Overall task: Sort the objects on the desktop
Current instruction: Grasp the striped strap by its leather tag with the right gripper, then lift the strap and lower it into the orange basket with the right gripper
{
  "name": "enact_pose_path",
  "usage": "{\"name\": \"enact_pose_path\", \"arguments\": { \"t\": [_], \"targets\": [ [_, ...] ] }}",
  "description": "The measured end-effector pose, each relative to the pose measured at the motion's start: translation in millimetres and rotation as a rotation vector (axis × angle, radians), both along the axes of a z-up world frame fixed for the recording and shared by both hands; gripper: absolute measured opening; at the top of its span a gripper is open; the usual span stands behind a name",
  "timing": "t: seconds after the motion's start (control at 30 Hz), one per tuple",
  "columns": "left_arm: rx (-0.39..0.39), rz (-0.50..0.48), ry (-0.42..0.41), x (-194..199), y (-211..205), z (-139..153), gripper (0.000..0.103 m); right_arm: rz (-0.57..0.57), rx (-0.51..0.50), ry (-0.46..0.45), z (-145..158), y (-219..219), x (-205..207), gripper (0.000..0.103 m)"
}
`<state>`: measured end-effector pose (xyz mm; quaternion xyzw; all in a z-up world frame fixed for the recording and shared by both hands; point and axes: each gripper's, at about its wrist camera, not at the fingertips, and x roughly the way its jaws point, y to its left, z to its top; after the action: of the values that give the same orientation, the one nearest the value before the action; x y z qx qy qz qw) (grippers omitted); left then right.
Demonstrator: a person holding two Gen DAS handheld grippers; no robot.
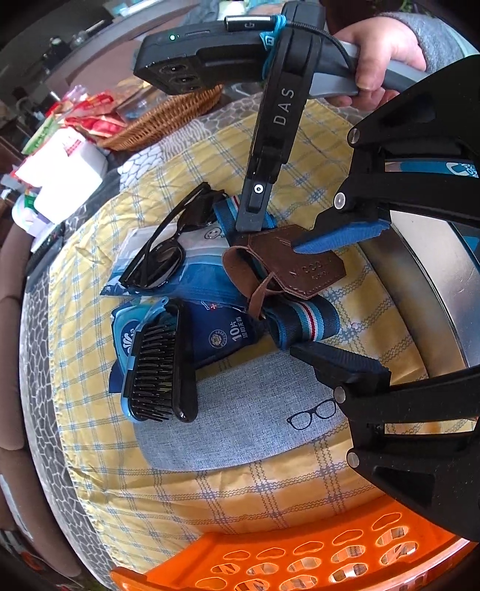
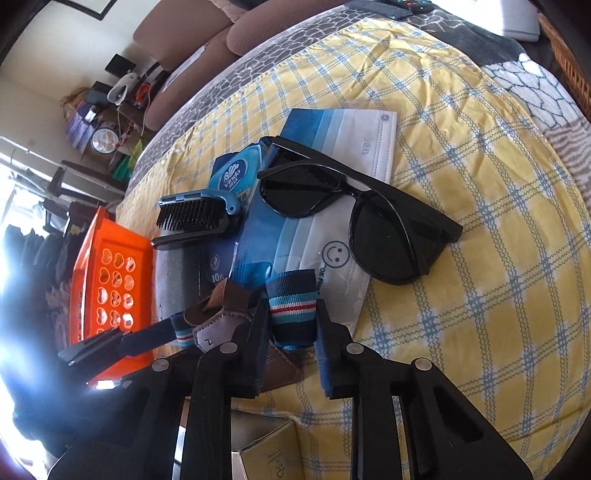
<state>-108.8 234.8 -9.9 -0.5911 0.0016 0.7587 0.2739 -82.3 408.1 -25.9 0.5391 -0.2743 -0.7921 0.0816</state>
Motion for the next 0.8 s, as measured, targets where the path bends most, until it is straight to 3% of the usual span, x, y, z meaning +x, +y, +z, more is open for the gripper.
{"name": "enact_pose_path", "arguments": {
  "t": [0.2, 0.23, 0.3, 0.37, 0.57, 0.8],
  "targets": [
    [0.003, 0.006, -0.006, 1, 7, -1, 0.058, -0.025, -0.035, -0.027, -8, 5, 3, 0.024],
    [0.001, -0.003, -0.006, 2, 8, -1, 0.056, -0.027, -0.039, -0.025, -8, 5, 2, 0.024],
    [-0.002, -0.011, 0.001, 3, 10, -1, 0.037, -0.034, -0.052, -0.012, -7, 6, 4, 0.021],
    [0.016, 0.003, 0.006, 2, 7, 0, 0.030, -0.029, -0.068, -0.002, -6, 6, 6, 0.020],
    [0.094, 0.051, -0.021, -2, -2, 3, 0.030, -0.054, -0.129, 0.027, 5, 13, 13, 0.018],
    [0.180, 0.072, -0.010, -5, -11, 33, 0.030, -0.051, -0.108, 0.077, 40, 10, 12, 0.018]
  ]
}}
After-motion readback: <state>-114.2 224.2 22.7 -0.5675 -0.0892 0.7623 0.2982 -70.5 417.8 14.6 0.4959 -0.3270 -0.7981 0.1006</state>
